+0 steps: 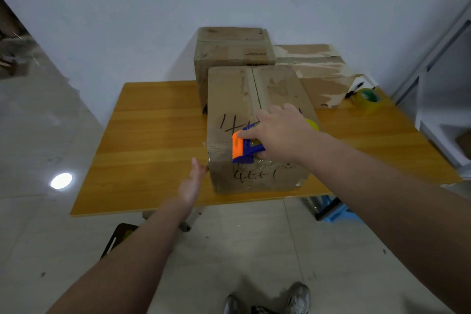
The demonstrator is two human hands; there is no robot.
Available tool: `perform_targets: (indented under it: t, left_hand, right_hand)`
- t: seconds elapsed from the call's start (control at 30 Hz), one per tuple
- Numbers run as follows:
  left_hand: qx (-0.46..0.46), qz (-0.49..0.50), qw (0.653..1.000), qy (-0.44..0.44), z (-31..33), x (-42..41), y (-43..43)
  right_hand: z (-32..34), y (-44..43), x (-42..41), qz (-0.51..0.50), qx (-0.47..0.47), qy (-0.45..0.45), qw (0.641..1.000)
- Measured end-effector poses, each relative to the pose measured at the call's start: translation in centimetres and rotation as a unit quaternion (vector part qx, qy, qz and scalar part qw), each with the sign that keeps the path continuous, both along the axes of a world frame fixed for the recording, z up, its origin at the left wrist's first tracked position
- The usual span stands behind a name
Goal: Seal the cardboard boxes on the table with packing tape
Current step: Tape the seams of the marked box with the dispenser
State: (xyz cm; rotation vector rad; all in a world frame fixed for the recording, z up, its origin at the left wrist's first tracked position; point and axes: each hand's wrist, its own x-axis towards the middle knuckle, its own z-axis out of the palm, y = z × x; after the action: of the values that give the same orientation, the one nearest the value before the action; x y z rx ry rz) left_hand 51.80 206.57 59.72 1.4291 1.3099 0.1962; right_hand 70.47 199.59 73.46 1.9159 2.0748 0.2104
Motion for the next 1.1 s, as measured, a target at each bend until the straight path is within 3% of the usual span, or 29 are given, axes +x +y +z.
perform_targets:
  t: [0.07,0.13,0.23,0.3,0.57,0.77,0.97,1.1]
  left_hand:
    - [0.128,-0.012,0.991,-0.035,-0.2,-0.9,2.1]
    - [0.275,-0.11,0.952,-0.075,1.1,-1.8,3.4]
    - [0.401,-0.292,0.868,0.001,1.6,-1.6,4.8]
    - [0.452,-0.331,0.826,0.065,2.0,-0.9,5.4]
    - [0.52,-0.361,0.758,0.157,1.7,1.1,6.6]
    - [0.566,-0.382,0.718,0.14,1.6,0.6,5.8]
    - [0.593,-0.361,0.707,0.137,2.6,0.1,3.5]
    - [0.56,-0.297,0.742,0.219,2.7,1.5,0.0]
  right_hand:
    - [0.0,0.1,0.0,-0.002,-0.001,-0.002,1.0]
    - [0.0,0.2,0.0,-0.006,-0.003,-0.003,1.0]
    - [0.0,0.2,0.1,-0.007,-0.007,0.001,1.0]
    - [0.1,0.2,0.1,-0.008,-0.01,-0.003,1.0]
    - [0.4,0.2,-0.1,-0.005,-0.016,-0.01,1.0]
    - [0.6,0.2,-0.1,-0.003,-0.016,-0.003,1.0]
    - [0.3,0.1,-0.1,0.007,0.003,-0.006,1.0]
    - [0.1,0.0,-0.1,0.025,0.005,-0.025,0.999]
